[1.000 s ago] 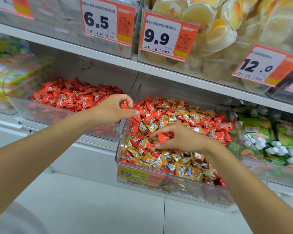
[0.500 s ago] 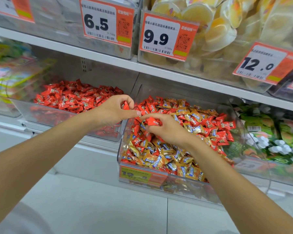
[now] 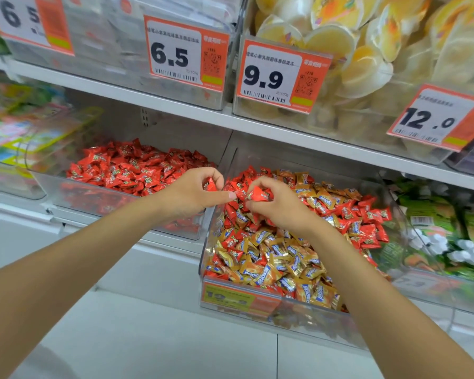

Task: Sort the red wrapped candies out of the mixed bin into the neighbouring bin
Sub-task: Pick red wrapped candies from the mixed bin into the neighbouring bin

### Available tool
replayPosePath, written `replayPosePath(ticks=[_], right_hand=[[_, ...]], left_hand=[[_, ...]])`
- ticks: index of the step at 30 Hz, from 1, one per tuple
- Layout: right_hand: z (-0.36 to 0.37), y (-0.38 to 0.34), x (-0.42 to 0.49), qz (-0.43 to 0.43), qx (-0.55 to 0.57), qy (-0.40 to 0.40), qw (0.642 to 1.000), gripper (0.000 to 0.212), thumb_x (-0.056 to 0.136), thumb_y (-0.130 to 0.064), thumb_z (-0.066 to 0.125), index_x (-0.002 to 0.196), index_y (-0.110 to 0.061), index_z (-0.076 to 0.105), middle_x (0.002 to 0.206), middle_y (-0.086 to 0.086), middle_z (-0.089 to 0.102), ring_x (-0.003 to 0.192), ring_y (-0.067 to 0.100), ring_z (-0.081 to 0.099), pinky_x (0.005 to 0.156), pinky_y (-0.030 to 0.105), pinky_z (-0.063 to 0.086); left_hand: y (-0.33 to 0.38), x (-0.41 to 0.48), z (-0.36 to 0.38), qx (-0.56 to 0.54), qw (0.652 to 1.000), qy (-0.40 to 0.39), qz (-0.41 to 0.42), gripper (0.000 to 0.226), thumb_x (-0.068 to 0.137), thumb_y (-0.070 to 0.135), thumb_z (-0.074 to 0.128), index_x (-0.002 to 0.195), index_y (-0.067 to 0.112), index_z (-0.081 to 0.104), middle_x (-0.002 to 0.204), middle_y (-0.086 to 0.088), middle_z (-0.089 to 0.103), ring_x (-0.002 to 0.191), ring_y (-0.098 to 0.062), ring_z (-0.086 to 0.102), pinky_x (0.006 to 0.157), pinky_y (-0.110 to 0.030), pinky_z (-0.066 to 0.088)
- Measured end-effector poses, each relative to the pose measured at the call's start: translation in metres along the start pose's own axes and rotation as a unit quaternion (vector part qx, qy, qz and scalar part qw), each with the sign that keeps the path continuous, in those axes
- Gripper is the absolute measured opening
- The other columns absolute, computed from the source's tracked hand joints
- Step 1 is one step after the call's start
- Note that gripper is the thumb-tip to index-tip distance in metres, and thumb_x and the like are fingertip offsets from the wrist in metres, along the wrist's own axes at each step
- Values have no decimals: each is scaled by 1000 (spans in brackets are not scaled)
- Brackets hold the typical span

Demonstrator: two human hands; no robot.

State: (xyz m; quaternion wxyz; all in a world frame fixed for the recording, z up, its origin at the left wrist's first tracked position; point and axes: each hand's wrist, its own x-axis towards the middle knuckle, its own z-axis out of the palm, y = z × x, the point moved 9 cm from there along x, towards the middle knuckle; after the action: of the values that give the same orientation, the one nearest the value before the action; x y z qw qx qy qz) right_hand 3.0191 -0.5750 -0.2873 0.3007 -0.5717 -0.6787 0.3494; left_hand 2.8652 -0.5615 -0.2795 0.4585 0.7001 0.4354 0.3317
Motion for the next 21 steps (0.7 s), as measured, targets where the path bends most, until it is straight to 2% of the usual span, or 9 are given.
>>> replayPosePath(ticks=[3, 5, 8, 10, 12, 13, 15, 16, 21], right_hand=[[-17, -3, 9, -32, -63, 81, 994, 15, 88, -13, 68, 98, -14, 57, 86, 0, 59, 63, 1, 51, 60, 18, 43], [-7, 1, 16, -32, -128, 74, 988, 24, 87, -29, 70, 103, -20, 56, 94, -3, 57, 75, 5, 52, 67, 23, 42], [29, 11, 24, -22, -327, -11, 945, 78, 76, -62, 69, 139, -27, 40, 132, 0, 49, 116, 20, 52, 90, 37, 48], [40, 14, 27, -23, -396, -22, 918, 93, 74, -67, 68, 148, -28, 29, 142, 2, 42, 125, 24, 48, 90, 39, 45], [38, 12, 29, -29, -368, -2, 929, 79, 77, -59, 69, 142, -27, 38, 133, 1, 51, 116, 23, 54, 79, 34, 43], [37, 8, 28, -38, -331, 3, 943, 62, 78, -52, 69, 132, -27, 48, 123, -1, 57, 108, 21, 57, 73, 32, 43], [33, 4, 24, -51, -217, 14, 975, 23, 77, -35, 72, 95, -28, 58, 89, -7, 62, 78, 15, 59, 62, 33, 40], [29, 1, 21, -52, -151, 14, 987, 19, 77, -27, 73, 84, -27, 56, 76, -8, 59, 66, 13, 57, 57, 34, 42], [-4, 2, -4, 4, 42, -11, 999, 19, 83, -9, 72, 100, -14, 64, 74, -1, 63, 60, 11, 58, 55, 24, 47]], left_hand=[[1, 0, -2, 13, 1000, 3, 4, 27, 79, 28, 76, 75, 18, 52, 74, -5, 50, 64, -18, 39, 62, -31, 35], [-1, 0, -3, 10, 1000, -2, 3, 29, 76, 33, 78, 73, 19, 53, 72, -5, 50, 65, -20, 40, 63, -32, 35], [-3, -2, -5, 34, 999, 2, 8, 33, 72, 43, 79, 70, 22, 55, 71, -3, 51, 65, -19, 42, 63, -32, 35], [-2, -4, -6, 42, 999, 7, 8, 35, 68, 51, 76, 68, 23, 54, 71, -3, 50, 66, -19, 42, 63, -32, 36], [-1, -5, -4, 45, 999, 4, 2, 34, 70, 51, 75, 69, 24, 54, 71, -4, 49, 66, -19, 41, 64, -33, 35], [0, -6, -4, 45, 999, 4, 0, 31, 75, 45, 75, 70, 23, 54, 71, -5, 49, 66, -19, 40, 64, -32, 34], [1, -7, -3, 43, 999, 7, -3, 27, 81, 34, 73, 72, 19, 53, 71, -6, 48, 66, -19, 39, 63, -31, 33], [1, -7, -3, 43, 999, 9, -3, 26, 82, 32, 73, 72, 18, 53, 72, -6, 48, 67, -18, 39, 64, -31, 33], [4, -8, -5, 63, 998, 19, -6, 28, 80, 35, 74, 76, 16, 54, 74, -3, 50, 65, -16, 40, 61, -25, 36]])
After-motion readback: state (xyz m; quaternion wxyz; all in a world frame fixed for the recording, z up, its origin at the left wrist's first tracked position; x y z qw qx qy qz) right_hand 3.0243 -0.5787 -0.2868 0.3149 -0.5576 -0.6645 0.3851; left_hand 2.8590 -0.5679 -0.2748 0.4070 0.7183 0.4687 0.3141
